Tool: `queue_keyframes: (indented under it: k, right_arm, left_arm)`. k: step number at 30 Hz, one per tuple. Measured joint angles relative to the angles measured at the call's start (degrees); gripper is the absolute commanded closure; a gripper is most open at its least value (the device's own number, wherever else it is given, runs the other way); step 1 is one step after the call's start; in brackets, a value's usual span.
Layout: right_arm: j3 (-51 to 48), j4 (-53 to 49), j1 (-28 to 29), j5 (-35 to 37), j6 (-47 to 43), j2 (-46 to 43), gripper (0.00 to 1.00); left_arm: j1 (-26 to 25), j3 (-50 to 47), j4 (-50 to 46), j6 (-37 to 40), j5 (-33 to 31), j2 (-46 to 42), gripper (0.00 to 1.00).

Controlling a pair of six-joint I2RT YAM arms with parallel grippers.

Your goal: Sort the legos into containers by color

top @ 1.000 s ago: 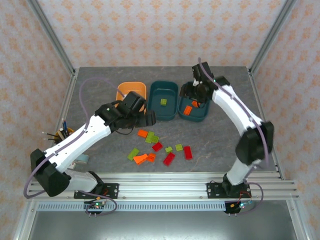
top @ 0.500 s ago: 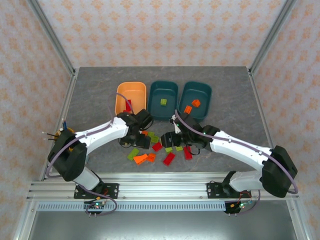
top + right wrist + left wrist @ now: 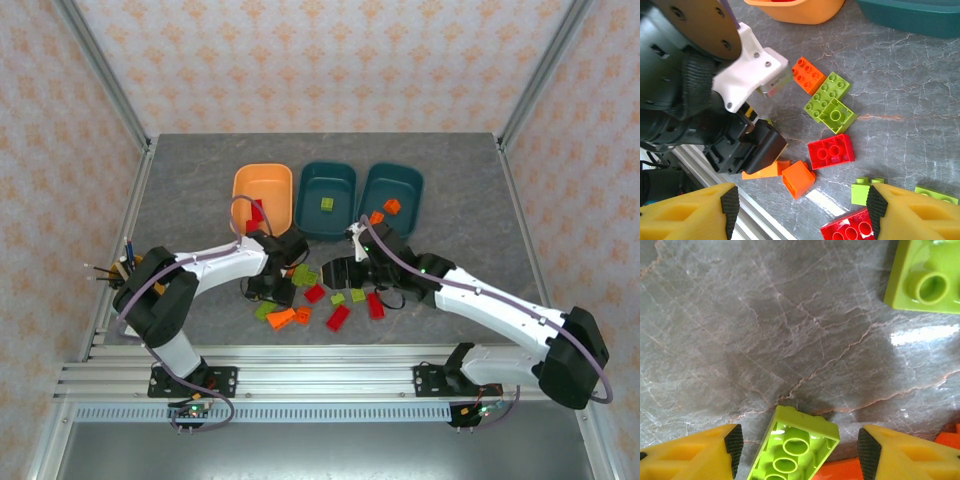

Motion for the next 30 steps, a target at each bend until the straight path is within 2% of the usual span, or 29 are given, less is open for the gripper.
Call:
queue_keyframes:
  k: [8,14,17,24,30]
  right_arm:
    - [-0.02,-0.02,0.0,0.17,0.37,-0.04,0.3]
    - [0.0,-0.04,0.0,0.15,0.37,0.07,0.3]
    - [0.0,-0.04,0.0,0.15,0.37,0.28,0.3]
    - [0.07,-0.24,0.0,0.13,0.35,2.08,0.3]
    - [0.07,-0.33,0.0,0.15,0.33,2.08,0.3]
  left_arm:
    - [0.28,-2.45,1.88,-0.2,0.17,-0.09,0.5]
    - [3.45,-4.57,2.47,-0.2,0.04,-2.01,0.57]
    - [4.63,-5.22,2.54,-0.22,0.02,-2.54,0.56]
    - [5.86,-6.05,2.25,-2.91,0.02,-3.41,0.43]
    - [5.99,-7.89,2.73,-6.32,0.96,-5.07,0.51]
